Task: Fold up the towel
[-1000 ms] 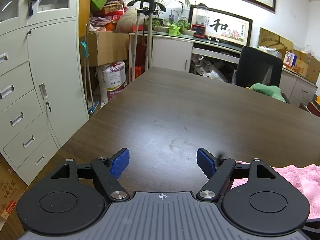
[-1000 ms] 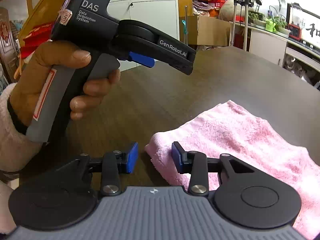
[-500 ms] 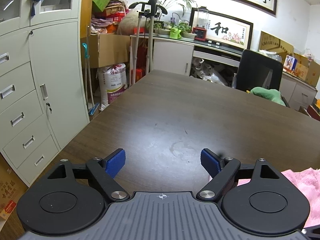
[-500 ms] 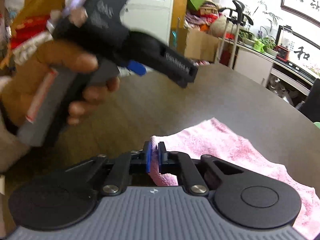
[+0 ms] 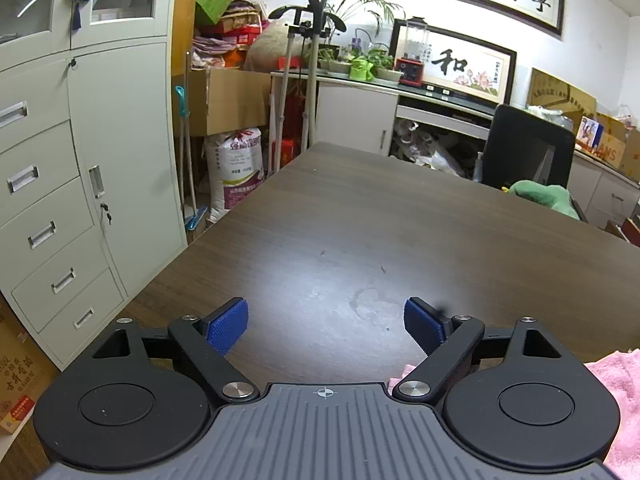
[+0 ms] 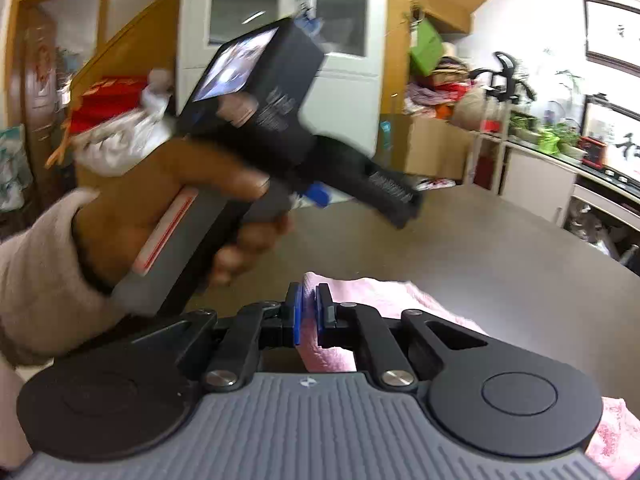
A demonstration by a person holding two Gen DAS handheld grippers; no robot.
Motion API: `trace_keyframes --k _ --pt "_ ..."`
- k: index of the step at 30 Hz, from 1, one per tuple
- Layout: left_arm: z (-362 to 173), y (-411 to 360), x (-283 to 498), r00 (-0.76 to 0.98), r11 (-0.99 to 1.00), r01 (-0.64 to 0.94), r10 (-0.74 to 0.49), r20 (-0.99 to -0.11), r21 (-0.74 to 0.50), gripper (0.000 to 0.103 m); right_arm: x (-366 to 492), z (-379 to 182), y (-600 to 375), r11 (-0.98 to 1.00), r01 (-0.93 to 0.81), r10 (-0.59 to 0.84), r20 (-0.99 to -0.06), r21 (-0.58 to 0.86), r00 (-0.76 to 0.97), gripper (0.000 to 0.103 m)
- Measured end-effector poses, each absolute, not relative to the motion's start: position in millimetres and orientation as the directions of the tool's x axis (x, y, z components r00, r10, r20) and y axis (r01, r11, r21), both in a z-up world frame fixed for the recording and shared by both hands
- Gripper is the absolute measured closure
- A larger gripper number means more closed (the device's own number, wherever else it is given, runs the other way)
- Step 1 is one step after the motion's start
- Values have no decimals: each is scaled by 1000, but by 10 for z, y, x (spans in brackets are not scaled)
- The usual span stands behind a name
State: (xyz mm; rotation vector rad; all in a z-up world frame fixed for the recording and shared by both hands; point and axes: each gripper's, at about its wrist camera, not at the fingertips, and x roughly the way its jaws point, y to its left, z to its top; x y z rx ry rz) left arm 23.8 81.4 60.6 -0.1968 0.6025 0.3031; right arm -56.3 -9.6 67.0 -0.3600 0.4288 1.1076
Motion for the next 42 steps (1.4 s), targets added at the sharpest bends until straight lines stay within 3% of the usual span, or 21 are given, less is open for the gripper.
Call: trace_keyframes --k 6,10,16,19,21,24,27,33,36,42 --pt "599 803 249 780 942 -324 216 -587 -84 14 -632 534 -23 338 -940 756 -586 -32 292 93" --pt "578 748 271 777 957 -284 192 -599 -62 14 -727 478 -103 323 -946 757 -610 40 233 83" --pt "545 626 278 783 983 -179 126 -609 -27 14 -711 608 -351 296 -947 798 -577 126 173 55" --pt "541 528 236 794 995 -102 83 -603 3 14 -630 730 -736 352 -924 813 -539 153 220 46" --pt "534 435 196 803 998 -52 62 -592 33 14 -443 815 -1191 542 -822 766 -506 177 396 40" --pt "482 225 133 802 996 58 -5 -597 70 14 -182 861 -1690 764 -604 624 -495 226 604 39" --pt "385 79 117 780 988 121 -32 -625 100 15 61 809 -2054 836 -438 549 -506 332 665 40" --pt "195 79 96 735 984 123 -5 -678 126 15 300 509 -2276 822 -368 567 -572 435 593 42" --pt "212 130 53 734 986 114 -1 -679 122 15 299 437 -2243 857 -318 514 -622 405 592 44" --pt "209 164 103 743 982 121 7 -670 144 3 121 460 -2170 905 -289 424 -657 310 623 47"
